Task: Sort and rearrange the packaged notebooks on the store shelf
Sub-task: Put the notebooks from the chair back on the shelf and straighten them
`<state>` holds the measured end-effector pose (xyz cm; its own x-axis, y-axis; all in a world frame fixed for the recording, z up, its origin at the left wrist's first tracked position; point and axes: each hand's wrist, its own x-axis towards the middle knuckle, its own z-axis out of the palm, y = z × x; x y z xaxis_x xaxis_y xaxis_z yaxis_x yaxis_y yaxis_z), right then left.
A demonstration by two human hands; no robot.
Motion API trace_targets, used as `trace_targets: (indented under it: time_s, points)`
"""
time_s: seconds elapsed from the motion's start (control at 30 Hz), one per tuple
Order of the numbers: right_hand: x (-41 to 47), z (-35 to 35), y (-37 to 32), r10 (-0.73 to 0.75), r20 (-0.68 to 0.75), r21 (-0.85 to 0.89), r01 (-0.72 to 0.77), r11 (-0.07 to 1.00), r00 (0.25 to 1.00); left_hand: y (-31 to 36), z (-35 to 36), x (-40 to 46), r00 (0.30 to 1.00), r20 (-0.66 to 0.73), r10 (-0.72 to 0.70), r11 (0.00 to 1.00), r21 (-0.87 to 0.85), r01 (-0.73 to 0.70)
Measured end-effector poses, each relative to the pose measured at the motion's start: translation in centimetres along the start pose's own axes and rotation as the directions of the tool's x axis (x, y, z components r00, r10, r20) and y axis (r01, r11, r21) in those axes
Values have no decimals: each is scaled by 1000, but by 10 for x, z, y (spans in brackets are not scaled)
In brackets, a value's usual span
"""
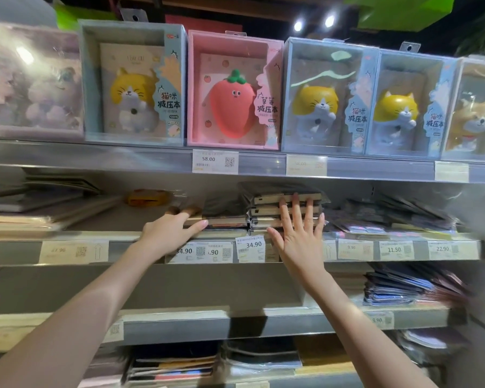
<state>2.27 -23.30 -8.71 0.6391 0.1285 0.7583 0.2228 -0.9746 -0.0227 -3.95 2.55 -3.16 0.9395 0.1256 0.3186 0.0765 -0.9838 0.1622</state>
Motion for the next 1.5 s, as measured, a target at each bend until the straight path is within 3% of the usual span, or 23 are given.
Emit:
trace_targets:
  time_s: [0.13,0.27,0.5,0.73,0.97,1.13,1.27,1.5]
  points:
    - [-6,-13,-1,-12,34,41,10,999,999,10,9,-13,987,-160,-22,998,49,30]
    - [-24,-20,-12,-29,15,22,29,999,999,22,31,-36,923,-375,86,996,-2,-94]
    - [-59,-15,-38,-91,19,42,90,995,996,22,49,-71,887,-443,130,990,15,-138]
    - [-94,-7,-75,-170,57,156,160,975,984,0,73,-114,943,-320,93,995,61,-78]
    - [-139,3,-106,-199,210,190,160,969,957,-35,104,-156,973,-219,78,997,25,-75]
    - [-180,10,-140,-144,343,198,79,977,928,-78,135,-190,988,-128,85,996,-2,-86]
    - [-227,25,-173,-105,515,162,24,986,851,-116,161,-220,998,-12,62,998,-19,-62]
    - [-328,58,-211,-37,686,96,-41,995,727,-168,229,-280,976,209,57,994,-104,-35]
